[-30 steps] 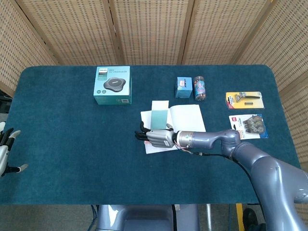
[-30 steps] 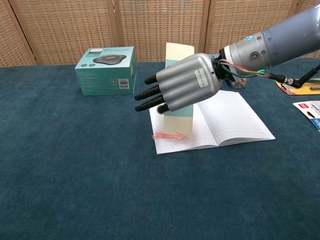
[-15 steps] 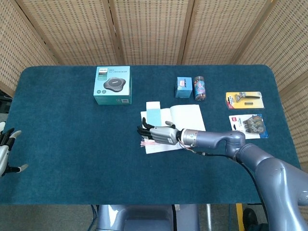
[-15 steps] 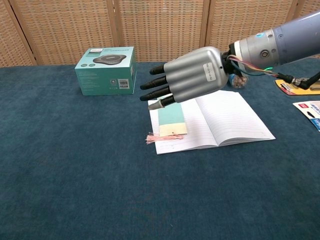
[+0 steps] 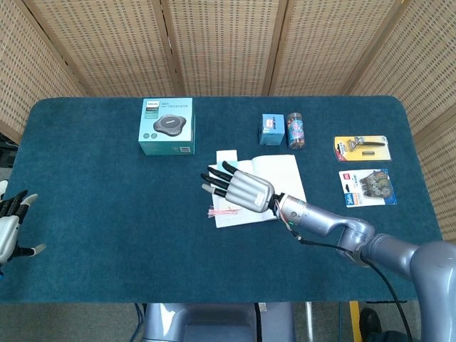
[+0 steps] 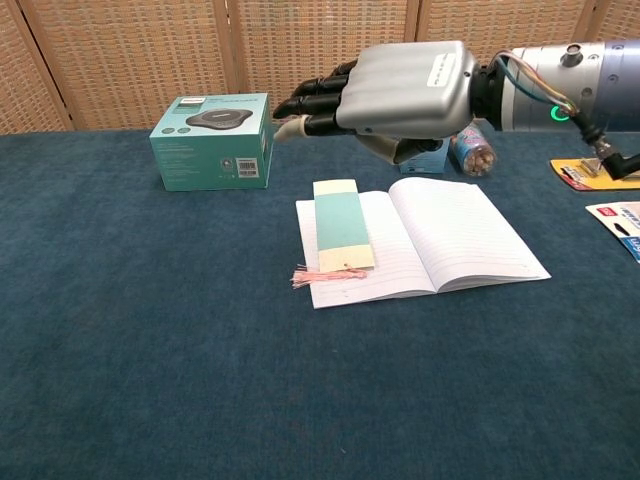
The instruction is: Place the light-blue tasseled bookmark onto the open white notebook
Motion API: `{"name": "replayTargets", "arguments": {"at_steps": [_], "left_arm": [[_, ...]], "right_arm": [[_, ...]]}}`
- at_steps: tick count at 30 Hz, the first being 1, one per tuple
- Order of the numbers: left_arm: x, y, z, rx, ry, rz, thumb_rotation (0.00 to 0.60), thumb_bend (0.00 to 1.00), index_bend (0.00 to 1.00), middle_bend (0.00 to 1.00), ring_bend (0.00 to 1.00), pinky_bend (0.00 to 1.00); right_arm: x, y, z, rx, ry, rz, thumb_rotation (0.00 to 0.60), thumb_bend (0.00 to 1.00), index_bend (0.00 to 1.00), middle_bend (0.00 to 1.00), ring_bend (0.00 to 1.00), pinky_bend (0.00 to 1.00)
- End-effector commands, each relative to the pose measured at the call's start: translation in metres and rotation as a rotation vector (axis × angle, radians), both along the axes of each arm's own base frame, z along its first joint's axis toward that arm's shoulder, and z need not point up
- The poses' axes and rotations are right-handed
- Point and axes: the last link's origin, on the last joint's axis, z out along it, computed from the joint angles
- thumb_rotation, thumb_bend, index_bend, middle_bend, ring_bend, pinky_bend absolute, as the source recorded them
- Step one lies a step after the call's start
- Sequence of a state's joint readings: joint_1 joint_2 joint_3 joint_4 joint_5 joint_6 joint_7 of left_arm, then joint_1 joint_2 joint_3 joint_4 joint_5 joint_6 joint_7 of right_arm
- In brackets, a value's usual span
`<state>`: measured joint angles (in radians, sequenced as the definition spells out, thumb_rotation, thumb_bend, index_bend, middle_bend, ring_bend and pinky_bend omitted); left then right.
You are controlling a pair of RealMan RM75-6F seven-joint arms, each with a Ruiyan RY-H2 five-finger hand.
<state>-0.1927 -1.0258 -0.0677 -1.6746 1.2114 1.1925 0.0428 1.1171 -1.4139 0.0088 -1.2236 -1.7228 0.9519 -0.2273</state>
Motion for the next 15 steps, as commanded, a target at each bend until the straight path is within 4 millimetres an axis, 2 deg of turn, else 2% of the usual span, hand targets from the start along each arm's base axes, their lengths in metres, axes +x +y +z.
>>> {"name": "replayTargets", "arguments": {"at_steps": [1, 9, 15], "left_arm": [[0.001, 0.0, 0.0, 0.001, 0.001, -0.004, 0.6, 0.0, 0.0, 0.0, 0.0, 0.0], [0.0, 0.0, 0.0, 0.001, 0.0, -0.002, 0.6, 0.0, 0.0, 0.0, 0.0, 0.0], [-0.002, 0.0, 0.003, 0.008, -0.01, 0.008, 0.6, 0.0, 0.0, 0.0, 0.0, 0.0]], "right_arm": [[0.011, 0.005, -0.007, 0.135, -0.137, -0.28, 0.6, 1.0, 0.0, 0.0, 0.0, 0.19], [0.03, 0.001, -0.032, 0.121, -0.1, -0.345, 0.6, 1.0, 0.0, 0.0, 0.0, 0.19], [0.029, 0.005, -0.063, 0.059, 0.067, -0.274, 0.6, 1.0, 0.0, 0.0, 0.0, 0.19]]}}
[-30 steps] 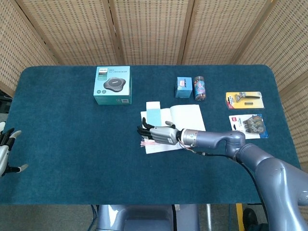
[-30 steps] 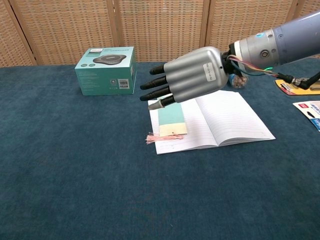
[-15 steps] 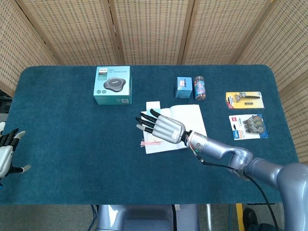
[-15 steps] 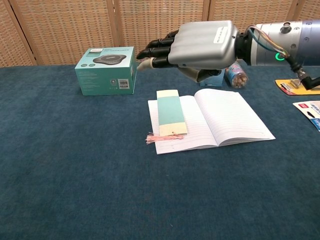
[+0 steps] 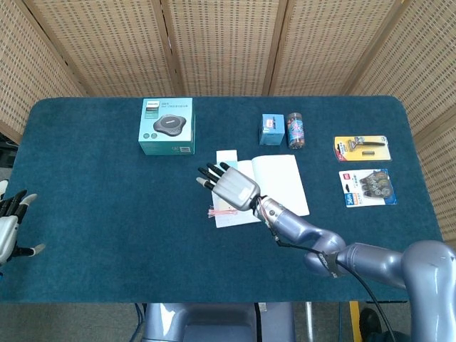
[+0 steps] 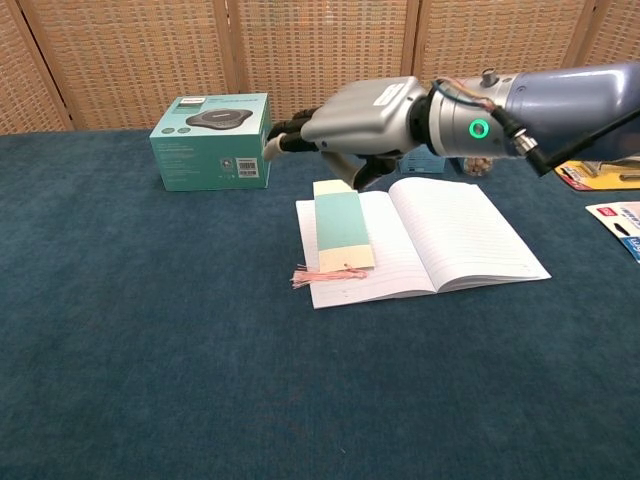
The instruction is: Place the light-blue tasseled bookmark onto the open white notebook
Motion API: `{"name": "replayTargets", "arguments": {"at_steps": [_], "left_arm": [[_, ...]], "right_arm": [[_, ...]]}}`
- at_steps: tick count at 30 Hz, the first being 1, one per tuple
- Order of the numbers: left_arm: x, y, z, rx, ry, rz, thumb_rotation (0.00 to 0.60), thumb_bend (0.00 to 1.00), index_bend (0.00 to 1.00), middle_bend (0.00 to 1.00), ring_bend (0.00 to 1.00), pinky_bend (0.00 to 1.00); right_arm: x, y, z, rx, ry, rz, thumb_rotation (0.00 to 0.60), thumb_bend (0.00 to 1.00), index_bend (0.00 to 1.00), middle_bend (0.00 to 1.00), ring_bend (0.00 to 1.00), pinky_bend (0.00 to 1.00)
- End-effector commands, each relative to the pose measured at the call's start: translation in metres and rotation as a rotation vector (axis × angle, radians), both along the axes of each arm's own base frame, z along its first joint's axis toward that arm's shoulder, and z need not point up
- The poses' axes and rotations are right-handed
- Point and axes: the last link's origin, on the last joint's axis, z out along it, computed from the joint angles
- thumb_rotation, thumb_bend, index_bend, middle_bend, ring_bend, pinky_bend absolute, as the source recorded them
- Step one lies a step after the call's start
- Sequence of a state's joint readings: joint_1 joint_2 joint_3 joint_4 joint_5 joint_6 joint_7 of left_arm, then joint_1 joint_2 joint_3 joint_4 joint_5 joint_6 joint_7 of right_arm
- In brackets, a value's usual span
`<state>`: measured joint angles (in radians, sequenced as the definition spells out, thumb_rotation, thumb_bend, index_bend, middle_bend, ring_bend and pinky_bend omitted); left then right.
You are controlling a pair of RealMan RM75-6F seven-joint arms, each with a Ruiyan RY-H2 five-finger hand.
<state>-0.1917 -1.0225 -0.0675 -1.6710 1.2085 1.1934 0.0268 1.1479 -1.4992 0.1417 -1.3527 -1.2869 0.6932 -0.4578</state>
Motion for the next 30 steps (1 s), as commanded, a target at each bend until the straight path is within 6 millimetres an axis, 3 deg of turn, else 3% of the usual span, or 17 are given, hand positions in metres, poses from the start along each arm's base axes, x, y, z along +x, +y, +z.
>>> {"name": "replayTargets", "arguments": {"at_steps": [1, 10, 30], "left_arm": [[-0.001, 0.0, 0.001, 0.002, -0.003, 0.003, 0.6, 0.0, 0.0, 0.0, 0.0, 0.0], [-0.003, 0.002, 0.002, -0.001, -0.005, 0.011, 0.6, 0.0, 0.0, 0.0, 0.0, 0.0], [-0.003, 0.003, 0.001, -0.004, -0.004, 0.014, 0.6, 0.0, 0.0, 0.0, 0.0, 0.0]], "right_arm": [[0.001, 0.004, -0.025, -0.012, 0.108, 0.044, 0.6, 1.0, 0.0, 0.0, 0.0, 0.18], [-0.006, 0.001, -0.037, 0.01, 0.195, -0.041, 0.6, 1.0, 0.0, 0.0, 0.0, 0.01], [-0.027, -0.003, -0.044, -0.016, 0.286, -0.067, 0.6, 1.0, 0.0, 0.0, 0.0, 0.0]]}}
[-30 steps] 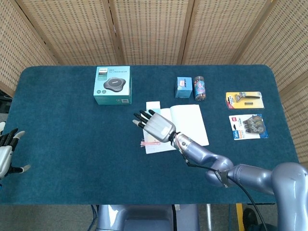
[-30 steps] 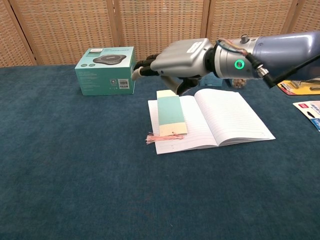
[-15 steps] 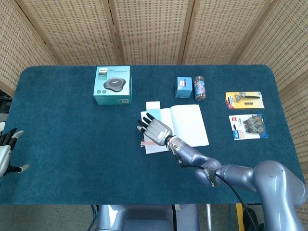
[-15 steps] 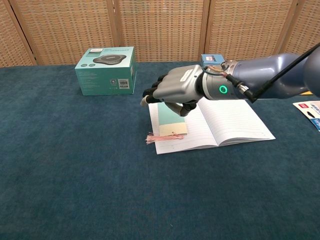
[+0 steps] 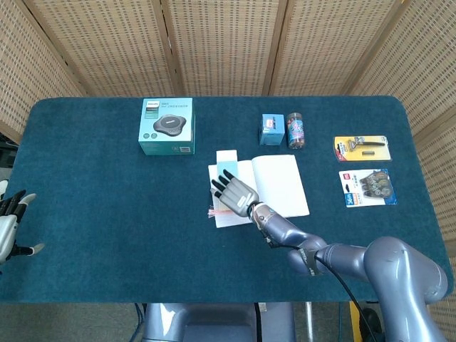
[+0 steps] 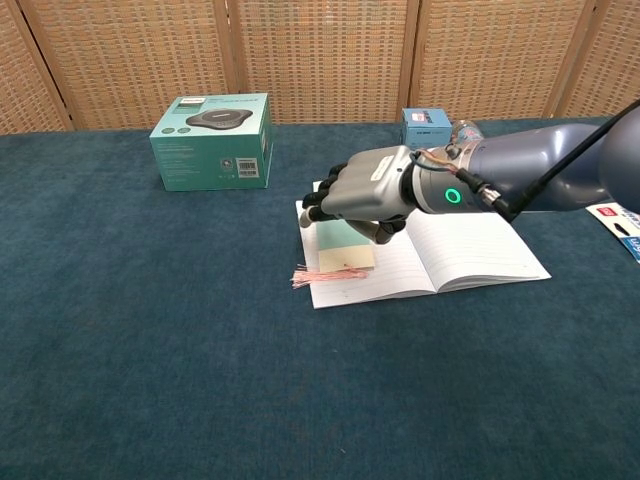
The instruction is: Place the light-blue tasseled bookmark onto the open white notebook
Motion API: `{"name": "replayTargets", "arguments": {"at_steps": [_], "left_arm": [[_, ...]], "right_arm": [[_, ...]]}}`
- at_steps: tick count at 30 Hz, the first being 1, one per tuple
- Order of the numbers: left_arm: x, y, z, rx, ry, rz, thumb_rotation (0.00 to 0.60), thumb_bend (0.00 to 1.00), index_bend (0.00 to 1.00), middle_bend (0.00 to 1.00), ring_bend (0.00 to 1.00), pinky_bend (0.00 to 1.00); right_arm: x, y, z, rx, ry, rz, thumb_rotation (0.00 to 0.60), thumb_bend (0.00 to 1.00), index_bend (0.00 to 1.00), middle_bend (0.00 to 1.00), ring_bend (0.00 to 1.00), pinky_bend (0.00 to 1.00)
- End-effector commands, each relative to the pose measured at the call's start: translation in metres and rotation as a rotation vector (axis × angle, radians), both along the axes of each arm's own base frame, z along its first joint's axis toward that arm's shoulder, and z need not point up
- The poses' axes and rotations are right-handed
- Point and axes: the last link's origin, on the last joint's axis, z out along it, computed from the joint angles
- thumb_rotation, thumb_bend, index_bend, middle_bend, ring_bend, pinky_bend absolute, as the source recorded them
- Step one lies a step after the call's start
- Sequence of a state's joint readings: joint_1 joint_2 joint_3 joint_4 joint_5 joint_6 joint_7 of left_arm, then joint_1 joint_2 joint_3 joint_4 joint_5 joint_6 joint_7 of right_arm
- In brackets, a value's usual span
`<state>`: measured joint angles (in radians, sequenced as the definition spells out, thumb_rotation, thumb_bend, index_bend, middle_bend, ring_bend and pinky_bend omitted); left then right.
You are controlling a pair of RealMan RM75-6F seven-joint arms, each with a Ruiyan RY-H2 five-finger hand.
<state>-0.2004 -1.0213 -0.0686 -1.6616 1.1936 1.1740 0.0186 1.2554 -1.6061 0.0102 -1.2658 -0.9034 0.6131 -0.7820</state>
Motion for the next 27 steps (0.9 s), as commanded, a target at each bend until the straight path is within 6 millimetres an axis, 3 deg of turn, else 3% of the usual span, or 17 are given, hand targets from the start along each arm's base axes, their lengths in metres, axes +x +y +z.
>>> {"name": "replayTargets", "arguments": {"at_steps": [1, 15, 27], "left_arm": [[0.0, 0.0, 0.0, 0.002, 0.0, 0.001, 0.6, 0.0, 0.0, 0.0, 0.0, 0.0], [0.001, 0.0, -0.003, -0.008, 0.006, -0.001, 0.6, 0.0, 0.0, 0.0, 0.0, 0.0], [0.003, 0.001, -0.007, -0.021, 0.016, -0.008, 0.6, 0.0, 0.0, 0.0, 0.0, 0.0]], "right_arm": [[-0.005, 0.0, 0.0, -0.006, 0.027, 0.019, 0.6, 1.0, 0.0, 0.0, 0.0, 0.0], [-0.034, 0.004, 0.005, -0.018, 0.146, 0.072, 0.6, 1.0, 0.0, 0.0, 0.0, 0.0], [-0.058, 0.016, 0.02, -0.015, 0.203, 0.099, 0.6, 1.0, 0.07, 0.1, 0.0, 0.0]]}}
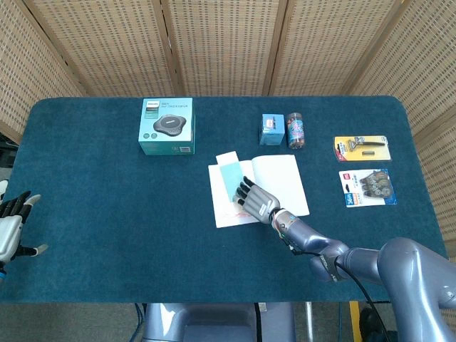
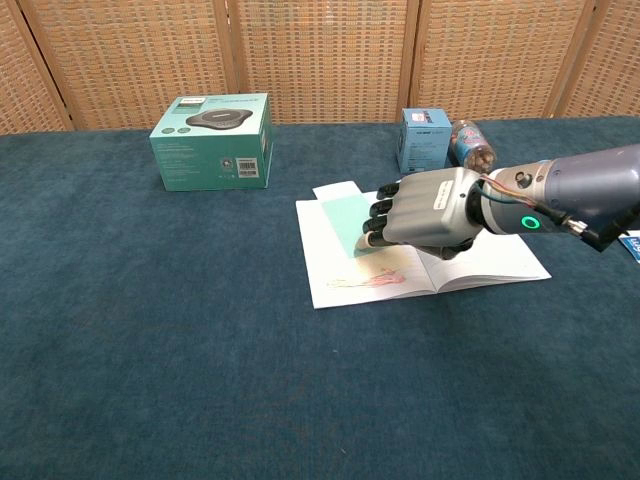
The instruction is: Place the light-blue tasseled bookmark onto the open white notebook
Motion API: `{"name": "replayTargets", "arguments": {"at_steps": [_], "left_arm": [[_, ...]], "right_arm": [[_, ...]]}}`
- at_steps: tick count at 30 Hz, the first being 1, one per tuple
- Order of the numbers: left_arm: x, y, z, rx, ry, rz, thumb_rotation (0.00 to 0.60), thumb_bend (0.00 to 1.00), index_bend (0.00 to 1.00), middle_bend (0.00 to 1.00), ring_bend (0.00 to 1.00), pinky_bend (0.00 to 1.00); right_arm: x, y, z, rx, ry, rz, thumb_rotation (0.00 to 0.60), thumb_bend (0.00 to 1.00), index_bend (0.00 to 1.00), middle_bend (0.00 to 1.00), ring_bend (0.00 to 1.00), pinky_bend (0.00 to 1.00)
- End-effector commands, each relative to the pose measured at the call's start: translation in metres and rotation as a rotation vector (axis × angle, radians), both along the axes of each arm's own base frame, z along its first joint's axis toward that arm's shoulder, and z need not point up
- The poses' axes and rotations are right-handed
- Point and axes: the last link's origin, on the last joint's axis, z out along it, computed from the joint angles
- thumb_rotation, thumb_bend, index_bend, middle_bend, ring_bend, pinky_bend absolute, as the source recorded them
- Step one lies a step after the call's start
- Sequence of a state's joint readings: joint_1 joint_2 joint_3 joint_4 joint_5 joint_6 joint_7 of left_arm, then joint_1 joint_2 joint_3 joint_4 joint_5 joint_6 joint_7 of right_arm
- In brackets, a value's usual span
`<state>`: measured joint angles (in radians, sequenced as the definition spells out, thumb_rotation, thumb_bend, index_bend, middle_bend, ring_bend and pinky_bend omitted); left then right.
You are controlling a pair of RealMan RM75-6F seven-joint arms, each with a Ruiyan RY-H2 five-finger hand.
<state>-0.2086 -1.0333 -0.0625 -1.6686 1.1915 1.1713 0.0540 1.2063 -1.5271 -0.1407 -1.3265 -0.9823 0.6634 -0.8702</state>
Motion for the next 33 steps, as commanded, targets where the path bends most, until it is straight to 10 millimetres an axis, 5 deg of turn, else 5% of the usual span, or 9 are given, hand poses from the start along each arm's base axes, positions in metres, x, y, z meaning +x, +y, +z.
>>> {"name": "replayTargets", "arguments": {"at_steps": [1, 15, 33], "left_arm": [[0.0, 0.0, -0.001, -0.002, 0.0, -0.001, 0.6, 0.0, 0.0, 0.0, 0.0, 0.0], [0.002, -0.001, -0.004, -0.013, 0.008, -0.007, 0.6, 0.0, 0.0, 0.0, 0.0, 0.0], [0.004, -0.002, -0.004, -0.015, 0.008, -0.013, 0.6, 0.0, 0.0, 0.0, 0.0, 0.0]], "right_arm": [[-0.004, 0.002, 0.003, 0.0, 0.005, 0.001, 0.6, 1.0, 0.07, 0.1, 0.0, 0.0], [-0.026, 0.016, 0.023, -0.027, 0.015, -0.015, 0.6, 1.0, 0.12, 0.15, 0.0, 0.0], [-0.008, 0.036, 0.013, 0.01, -0.034, -0.029, 0.6, 1.0, 0.13, 0.15, 0.0, 0.01]]}}
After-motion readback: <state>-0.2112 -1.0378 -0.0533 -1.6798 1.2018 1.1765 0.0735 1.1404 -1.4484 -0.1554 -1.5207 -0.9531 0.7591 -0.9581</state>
